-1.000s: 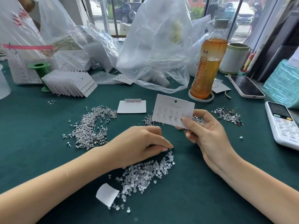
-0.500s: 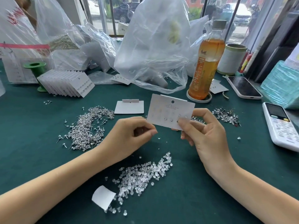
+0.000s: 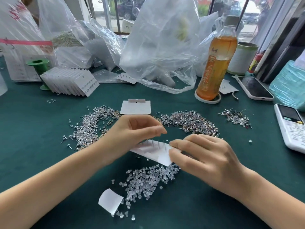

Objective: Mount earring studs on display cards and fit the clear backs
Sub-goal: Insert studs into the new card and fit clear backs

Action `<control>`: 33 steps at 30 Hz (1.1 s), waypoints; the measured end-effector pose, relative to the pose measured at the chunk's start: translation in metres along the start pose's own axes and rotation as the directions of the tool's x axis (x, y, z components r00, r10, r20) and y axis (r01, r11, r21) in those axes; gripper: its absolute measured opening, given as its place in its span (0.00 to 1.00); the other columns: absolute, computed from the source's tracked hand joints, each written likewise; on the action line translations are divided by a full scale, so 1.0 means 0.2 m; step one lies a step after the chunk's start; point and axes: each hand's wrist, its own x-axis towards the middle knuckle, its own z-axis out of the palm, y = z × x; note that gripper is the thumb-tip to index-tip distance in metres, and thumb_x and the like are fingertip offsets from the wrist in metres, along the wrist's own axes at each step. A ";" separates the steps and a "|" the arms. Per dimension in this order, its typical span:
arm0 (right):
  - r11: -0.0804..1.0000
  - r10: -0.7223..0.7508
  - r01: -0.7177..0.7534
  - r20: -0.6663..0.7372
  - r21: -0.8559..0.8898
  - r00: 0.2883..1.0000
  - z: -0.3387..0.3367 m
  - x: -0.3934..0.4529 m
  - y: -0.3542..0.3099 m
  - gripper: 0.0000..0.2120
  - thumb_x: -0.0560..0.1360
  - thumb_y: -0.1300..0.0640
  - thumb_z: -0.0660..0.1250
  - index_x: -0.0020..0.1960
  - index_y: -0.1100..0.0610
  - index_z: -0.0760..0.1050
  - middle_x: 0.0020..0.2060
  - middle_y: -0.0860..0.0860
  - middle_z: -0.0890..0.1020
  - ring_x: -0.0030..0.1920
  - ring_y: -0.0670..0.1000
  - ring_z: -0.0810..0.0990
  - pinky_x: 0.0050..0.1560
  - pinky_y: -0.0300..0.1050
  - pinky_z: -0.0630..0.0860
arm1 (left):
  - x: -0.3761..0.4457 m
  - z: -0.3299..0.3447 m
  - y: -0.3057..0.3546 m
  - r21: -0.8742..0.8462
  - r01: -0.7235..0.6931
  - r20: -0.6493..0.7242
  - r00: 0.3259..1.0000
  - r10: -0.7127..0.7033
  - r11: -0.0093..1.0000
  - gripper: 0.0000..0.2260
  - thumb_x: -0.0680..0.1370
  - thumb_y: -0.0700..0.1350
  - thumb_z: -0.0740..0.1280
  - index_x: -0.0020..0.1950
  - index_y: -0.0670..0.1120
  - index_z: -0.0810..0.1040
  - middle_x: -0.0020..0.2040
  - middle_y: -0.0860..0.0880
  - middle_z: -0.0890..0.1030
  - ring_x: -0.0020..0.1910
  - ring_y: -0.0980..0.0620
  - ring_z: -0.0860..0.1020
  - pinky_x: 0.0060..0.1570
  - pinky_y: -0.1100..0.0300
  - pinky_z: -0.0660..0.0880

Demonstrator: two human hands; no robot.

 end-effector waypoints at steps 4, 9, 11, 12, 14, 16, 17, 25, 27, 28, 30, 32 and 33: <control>0.998 -0.037 0.039 0.038 -0.053 0.999 0.00 0.01 0.00 0.12 0.72 0.71 0.67 0.50 0.58 0.71 0.38 0.55 0.83 0.31 0.55 0.77 0.31 0.45 0.75 | -0.02 0.03 0.00 0.045 -0.025 0.059 0.998 0.022 0.999 0.07 0.71 0.45 0.70 0.43 0.43 0.83 0.37 0.49 0.82 0.35 0.57 0.78 0.36 0.69 0.73; 0.998 -0.027 0.032 0.093 -0.053 0.995 0.00 0.02 -0.01 0.08 0.71 0.70 0.68 0.44 0.60 0.82 0.36 0.56 0.82 0.30 0.55 0.76 0.30 0.46 0.75 | -0.03 0.04 0.00 0.068 -0.043 0.077 0.996 0.038 0.997 0.07 0.71 0.45 0.70 0.43 0.42 0.83 0.37 0.48 0.83 0.36 0.55 0.77 0.37 0.66 0.73; 0.998 -0.019 0.025 0.106 -0.056 0.994 -0.01 0.02 -0.01 0.08 0.71 0.70 0.69 0.42 0.60 0.83 0.36 0.55 0.82 0.29 0.55 0.76 0.29 0.46 0.75 | -0.03 0.05 0.00 0.077 -0.048 0.078 0.996 0.042 0.996 0.08 0.71 0.45 0.70 0.43 0.41 0.83 0.36 0.49 0.82 0.36 0.57 0.77 0.36 0.68 0.73; 0.998 -0.016 0.022 0.108 -0.056 0.994 -0.01 0.02 -0.01 0.08 0.71 0.70 0.69 0.42 0.60 0.83 0.35 0.55 0.82 0.29 0.55 0.76 0.29 0.46 0.75 | -0.03 0.05 0.00 0.081 -0.049 0.080 0.996 0.042 0.996 0.08 0.71 0.45 0.70 0.44 0.41 0.83 0.36 0.49 0.82 0.35 0.57 0.77 0.36 0.68 0.72; 0.998 -0.016 0.022 0.110 -0.055 0.994 -0.01 0.02 -0.02 0.07 0.72 0.70 0.68 0.44 0.60 0.82 0.35 0.55 0.82 0.29 0.55 0.76 0.29 0.46 0.75 | -0.04 0.05 -0.01 0.086 -0.043 0.079 0.996 0.036 0.995 0.06 0.73 0.42 0.70 0.43 0.40 0.83 0.35 0.49 0.81 0.34 0.58 0.76 0.35 0.69 0.71; 0.998 -0.024 0.031 0.114 -0.062 0.993 -0.01 0.02 -0.02 0.08 0.72 0.70 0.68 0.49 0.60 0.77 0.35 0.55 0.81 0.29 0.55 0.75 0.29 0.46 0.74 | -0.04 0.05 -0.01 0.086 -0.036 0.090 0.996 0.028 0.996 0.04 0.73 0.41 0.70 0.43 0.41 0.83 0.35 0.48 0.81 0.34 0.57 0.76 0.35 0.69 0.72; 0.997 -0.028 0.036 0.118 -0.066 0.993 -0.01 0.01 -0.02 0.10 0.73 0.69 0.68 0.50 0.59 0.73 0.34 0.54 0.81 0.30 0.55 0.75 0.30 0.47 0.74 | -0.04 0.05 -0.01 0.086 -0.034 0.099 0.995 0.026 0.996 0.04 0.73 0.42 0.70 0.43 0.42 0.83 0.35 0.48 0.81 0.34 0.56 0.77 0.35 0.68 0.72; 0.998 -0.029 0.037 0.139 -0.054 0.990 -0.01 0.01 -0.03 0.11 0.73 0.69 0.67 0.52 0.59 0.70 0.33 0.54 0.80 0.29 0.55 0.73 0.30 0.47 0.74 | -0.05 0.05 -0.01 0.136 -0.064 0.102 0.993 0.051 0.989 0.03 0.75 0.41 0.69 0.44 0.42 0.82 0.36 0.49 0.82 0.35 0.57 0.77 0.37 0.69 0.72; 0.998 -0.028 0.036 0.146 -0.052 0.989 -0.01 0.01 -0.03 0.11 0.73 0.69 0.67 0.52 0.59 0.70 0.33 0.54 0.80 0.29 0.55 0.73 0.31 0.47 0.74 | -0.05 0.05 -0.01 0.146 -0.067 0.099 0.994 0.053 0.987 0.03 0.75 0.40 0.69 0.44 0.42 0.82 0.37 0.48 0.82 0.36 0.57 0.77 0.37 0.69 0.72; 0.998 -0.027 0.035 0.149 -0.052 0.988 -0.01 0.01 -0.03 0.11 0.73 0.69 0.67 0.52 0.59 0.70 0.33 0.54 0.80 0.29 0.55 0.73 0.31 0.47 0.74 | -0.05 0.05 -0.01 0.149 -0.067 0.099 0.994 0.053 0.987 0.03 0.76 0.40 0.69 0.44 0.42 0.82 0.37 0.48 0.82 0.36 0.57 0.77 0.37 0.69 0.72; 0.998 -0.026 0.034 0.149 -0.055 0.989 -0.01 0.01 -0.03 0.11 0.74 0.69 0.67 0.52 0.59 0.71 0.33 0.54 0.80 0.29 0.55 0.74 0.31 0.47 0.74 | -0.05 0.05 -0.01 0.142 -0.063 0.098 0.994 0.049 0.988 0.03 0.75 0.40 0.69 0.44 0.41 0.82 0.37 0.48 0.81 0.35 0.57 0.77 0.37 0.69 0.72; 0.998 -0.025 0.034 0.150 -0.054 0.988 -0.01 0.01 -0.03 0.09 0.74 0.70 0.66 0.51 0.59 0.73 0.33 0.54 0.80 0.29 0.55 0.74 0.31 0.48 0.75 | -0.05 0.06 -0.01 0.116 -0.055 0.086 0.995 0.045 0.992 0.05 0.74 0.42 0.69 0.44 0.41 0.82 0.37 0.46 0.82 0.36 0.56 0.77 0.37 0.67 0.72; 0.999 -0.022 0.030 0.151 -0.046 0.988 -0.01 0.01 -0.03 0.08 0.74 0.70 0.66 0.50 0.60 0.75 0.33 0.54 0.80 0.29 0.56 0.74 0.31 0.48 0.75 | -0.05 0.06 -0.01 0.103 -0.050 0.077 0.996 0.042 0.993 0.06 0.74 0.43 0.69 0.44 0.40 0.82 0.38 0.45 0.81 0.36 0.55 0.77 0.38 0.65 0.73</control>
